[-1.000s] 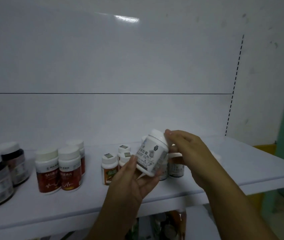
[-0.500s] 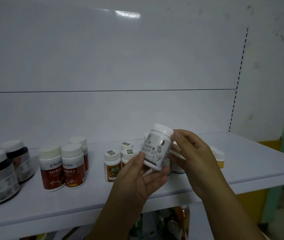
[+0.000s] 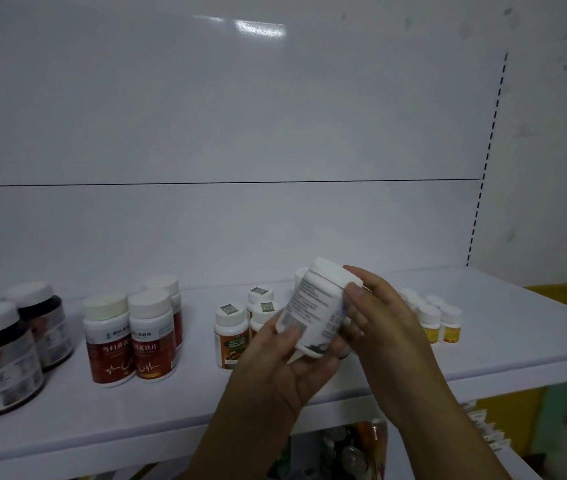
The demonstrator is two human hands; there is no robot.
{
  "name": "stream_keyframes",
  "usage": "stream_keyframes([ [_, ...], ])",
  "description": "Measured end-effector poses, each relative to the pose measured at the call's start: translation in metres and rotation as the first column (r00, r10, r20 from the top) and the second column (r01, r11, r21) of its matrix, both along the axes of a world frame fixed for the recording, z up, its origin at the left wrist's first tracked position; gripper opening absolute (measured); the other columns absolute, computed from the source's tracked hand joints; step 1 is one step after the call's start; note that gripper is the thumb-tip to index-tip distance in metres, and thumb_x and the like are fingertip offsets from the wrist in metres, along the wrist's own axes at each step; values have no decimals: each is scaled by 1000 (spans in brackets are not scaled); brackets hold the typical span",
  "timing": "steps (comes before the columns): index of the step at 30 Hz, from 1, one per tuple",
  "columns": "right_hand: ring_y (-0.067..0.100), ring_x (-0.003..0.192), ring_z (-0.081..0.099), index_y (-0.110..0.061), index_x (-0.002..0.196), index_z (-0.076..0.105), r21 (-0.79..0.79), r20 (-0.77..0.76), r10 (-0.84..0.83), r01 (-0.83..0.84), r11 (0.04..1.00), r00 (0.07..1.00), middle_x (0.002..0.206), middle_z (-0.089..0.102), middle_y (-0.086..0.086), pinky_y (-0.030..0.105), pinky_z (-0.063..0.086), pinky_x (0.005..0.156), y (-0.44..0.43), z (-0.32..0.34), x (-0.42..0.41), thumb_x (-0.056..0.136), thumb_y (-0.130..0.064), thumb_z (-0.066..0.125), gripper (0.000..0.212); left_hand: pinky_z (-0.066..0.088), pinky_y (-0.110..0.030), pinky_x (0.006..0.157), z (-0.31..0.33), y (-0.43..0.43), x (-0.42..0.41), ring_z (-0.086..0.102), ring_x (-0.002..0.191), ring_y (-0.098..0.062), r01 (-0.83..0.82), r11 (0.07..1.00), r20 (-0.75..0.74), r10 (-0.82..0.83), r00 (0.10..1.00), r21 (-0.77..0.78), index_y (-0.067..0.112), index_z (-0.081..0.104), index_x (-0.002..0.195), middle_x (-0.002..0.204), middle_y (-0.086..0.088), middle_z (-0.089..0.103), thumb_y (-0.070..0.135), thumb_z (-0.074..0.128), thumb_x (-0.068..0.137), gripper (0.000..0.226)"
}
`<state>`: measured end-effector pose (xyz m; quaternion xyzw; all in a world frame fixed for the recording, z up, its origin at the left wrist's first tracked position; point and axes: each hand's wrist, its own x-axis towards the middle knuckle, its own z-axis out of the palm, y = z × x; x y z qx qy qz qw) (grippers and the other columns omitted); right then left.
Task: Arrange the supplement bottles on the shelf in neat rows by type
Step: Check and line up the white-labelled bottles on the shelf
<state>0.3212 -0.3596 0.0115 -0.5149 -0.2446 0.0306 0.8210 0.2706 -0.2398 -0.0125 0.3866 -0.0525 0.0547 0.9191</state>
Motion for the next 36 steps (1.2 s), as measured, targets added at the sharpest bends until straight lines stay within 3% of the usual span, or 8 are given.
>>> stream_keyframes([
  [5,5,93,66,-35,116,57,-107,51,-115,120,987,992,113,64,-8,14,53,59,6,-5,-4,59,-47,62,59,57,-45,80,-12,-6,7,67,98,-28,-387,863,46,394,918,325,22,56,104,111,-9,66,-7,83,51,66],
  [11,11,89,71,-27,111,59,61,-28,-53,55,997,998,96,75,-6,22,59,70,0,-12,3,66,-23,63,45,59,-37,63,-11,-8,3,71,86,-31,-61,996,22,59,998,61,11,60,110,110,-19,67,23,86,47,69],
  [13,13,90,70,-25,109,61,42,-27,-44,45,998,999,96,75,-7,23,59,70,2,-15,3,68,-27,61,40,59,-33,59,-12,-6,3,71,84,-28,-182,978,48,178,983,101,14,58,114,108,-15,69,8,78,62,55],
  [16,4,91,68,-33,107,61,-77,2,-89,89,993,996,98,71,-10,19,56,65,5,-15,0,65,-48,58,44,57,-24,63,-20,-10,6,70,90,-14,-494,795,183,460,869,351,25,59,100,95,4,73,-12,75,61,56],
  [20,2,90,68,-29,112,61,-69,27,-91,93,993,995,104,70,-7,17,55,62,3,-11,-2,56,-50,62,60,58,-27,73,-35,-17,7,64,105,-12,-688,537,441,529,725,488,38,59,103,110,11,67,19,87,49,64],
  [25,11,86,70,-23,109,60,50,-22,-8,9,999,1000,94,75,-4,24,58,66,-1,-13,3,70,-22,75,42,57,-27,76,-35,-18,8,62,109,-14,-655,652,412,514,753,382,32,56,103,113,17,65,18,87,44,67],
  [31,15,97,69,-32,106,64,-126,-31,-46,42,991,998,105,71,-4,30,57,74,5,-18,8,69,-45,60,40,55,-23,83,-40,-13,10,58,111,1,-835,273,591,603,535,477,54,49,109,124,24,54,44,77,50,67],
  [36,19,82,73,-26,107,67,-145,-303,128,-179,973,944,97,75,6,32,55,59,7,-19,8,62,-49,59,52,50,-23,91,-28,-15,11,53,106,-7,-900,-99,793,520,316,424,25,47,117,111,10,58,72,57,66,70],
])
